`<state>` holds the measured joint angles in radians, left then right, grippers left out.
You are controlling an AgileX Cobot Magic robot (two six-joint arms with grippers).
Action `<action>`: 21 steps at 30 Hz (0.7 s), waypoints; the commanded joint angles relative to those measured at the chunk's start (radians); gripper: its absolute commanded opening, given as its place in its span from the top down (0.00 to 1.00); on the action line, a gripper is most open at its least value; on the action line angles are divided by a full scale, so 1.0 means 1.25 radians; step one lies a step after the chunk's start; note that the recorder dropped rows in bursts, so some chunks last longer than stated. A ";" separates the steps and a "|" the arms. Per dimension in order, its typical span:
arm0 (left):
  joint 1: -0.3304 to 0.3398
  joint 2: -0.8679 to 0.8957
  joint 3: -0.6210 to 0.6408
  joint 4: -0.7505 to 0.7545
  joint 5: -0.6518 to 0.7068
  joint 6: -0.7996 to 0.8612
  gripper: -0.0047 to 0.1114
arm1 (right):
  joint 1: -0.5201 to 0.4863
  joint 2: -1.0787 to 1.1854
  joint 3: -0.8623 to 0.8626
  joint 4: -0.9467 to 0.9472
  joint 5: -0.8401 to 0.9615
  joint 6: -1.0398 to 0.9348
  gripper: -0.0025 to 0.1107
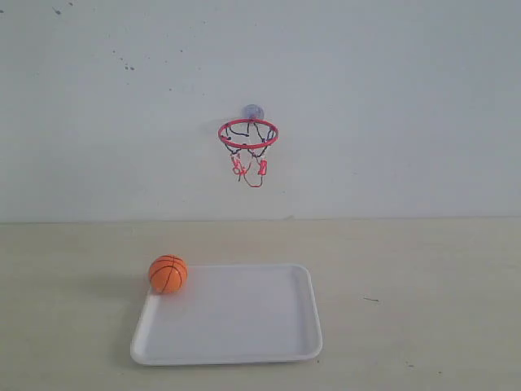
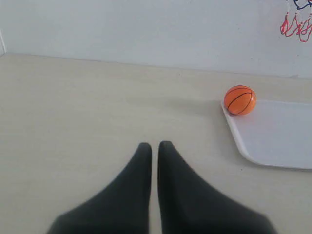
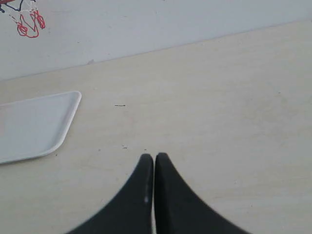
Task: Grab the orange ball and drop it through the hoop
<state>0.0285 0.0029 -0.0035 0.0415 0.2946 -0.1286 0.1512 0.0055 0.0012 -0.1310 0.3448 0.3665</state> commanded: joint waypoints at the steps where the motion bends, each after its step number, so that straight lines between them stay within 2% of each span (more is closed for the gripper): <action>1: 0.000 -0.002 0.003 -0.003 -0.002 0.002 0.92 | -0.002 -0.004 -0.001 -0.007 -0.008 -0.006 0.98; 14: -0.002 -0.002 0.001 -0.003 -0.007 0.002 0.92 | -0.002 -0.004 -0.001 -0.007 -0.008 -0.006 0.98; 16: -0.002 -0.002 -0.040 -0.006 -0.010 0.001 0.92 | -0.002 -0.004 -0.001 -0.007 -0.008 -0.006 0.98; 21: -0.002 -0.002 -0.220 -0.070 -0.020 -0.012 0.92 | -0.002 -0.004 -0.001 -0.007 -0.008 -0.006 0.98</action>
<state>0.0285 0.0008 -0.2091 -0.0117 0.2849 -0.1349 0.1512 0.0055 0.0012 -0.1310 0.3448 0.3665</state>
